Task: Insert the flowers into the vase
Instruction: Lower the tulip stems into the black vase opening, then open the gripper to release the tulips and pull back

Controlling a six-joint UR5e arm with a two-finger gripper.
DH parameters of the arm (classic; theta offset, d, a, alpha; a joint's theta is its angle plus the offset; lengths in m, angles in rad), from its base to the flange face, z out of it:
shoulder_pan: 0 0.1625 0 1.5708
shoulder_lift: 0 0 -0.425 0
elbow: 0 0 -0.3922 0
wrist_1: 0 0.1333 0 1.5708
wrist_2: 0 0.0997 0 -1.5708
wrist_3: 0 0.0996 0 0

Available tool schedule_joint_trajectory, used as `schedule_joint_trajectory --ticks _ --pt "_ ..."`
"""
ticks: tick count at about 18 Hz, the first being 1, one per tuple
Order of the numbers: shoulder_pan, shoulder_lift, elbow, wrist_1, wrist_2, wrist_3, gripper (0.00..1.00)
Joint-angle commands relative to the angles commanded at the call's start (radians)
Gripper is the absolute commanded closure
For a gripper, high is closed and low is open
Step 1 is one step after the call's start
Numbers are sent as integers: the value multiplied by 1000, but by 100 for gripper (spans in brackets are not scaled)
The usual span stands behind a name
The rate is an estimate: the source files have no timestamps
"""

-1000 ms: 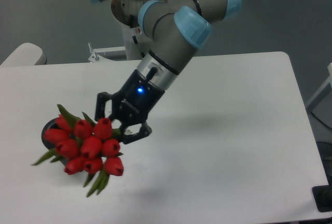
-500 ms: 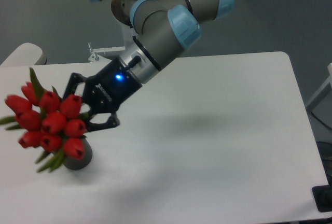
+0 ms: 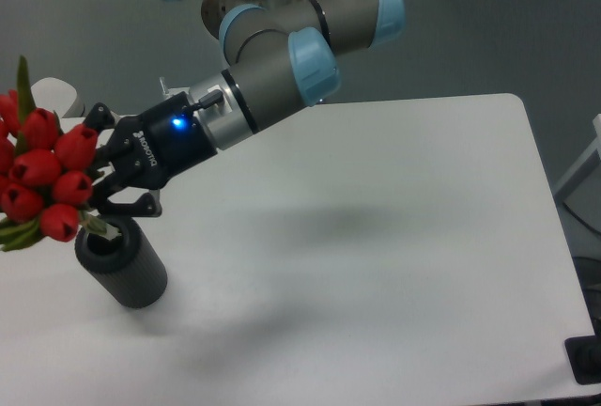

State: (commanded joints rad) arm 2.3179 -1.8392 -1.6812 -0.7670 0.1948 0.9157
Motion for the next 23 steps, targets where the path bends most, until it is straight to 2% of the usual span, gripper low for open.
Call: schedule_joint_trajectory --ticks 5,9,15,23 --pt "-5 0 -52 0 2 55 69" --pt "-5 -11 -117 0 3 185 68" --pt "-2 -54 -156 3 14 236 67" --pt "8 -75 -209 2 18 330 65"
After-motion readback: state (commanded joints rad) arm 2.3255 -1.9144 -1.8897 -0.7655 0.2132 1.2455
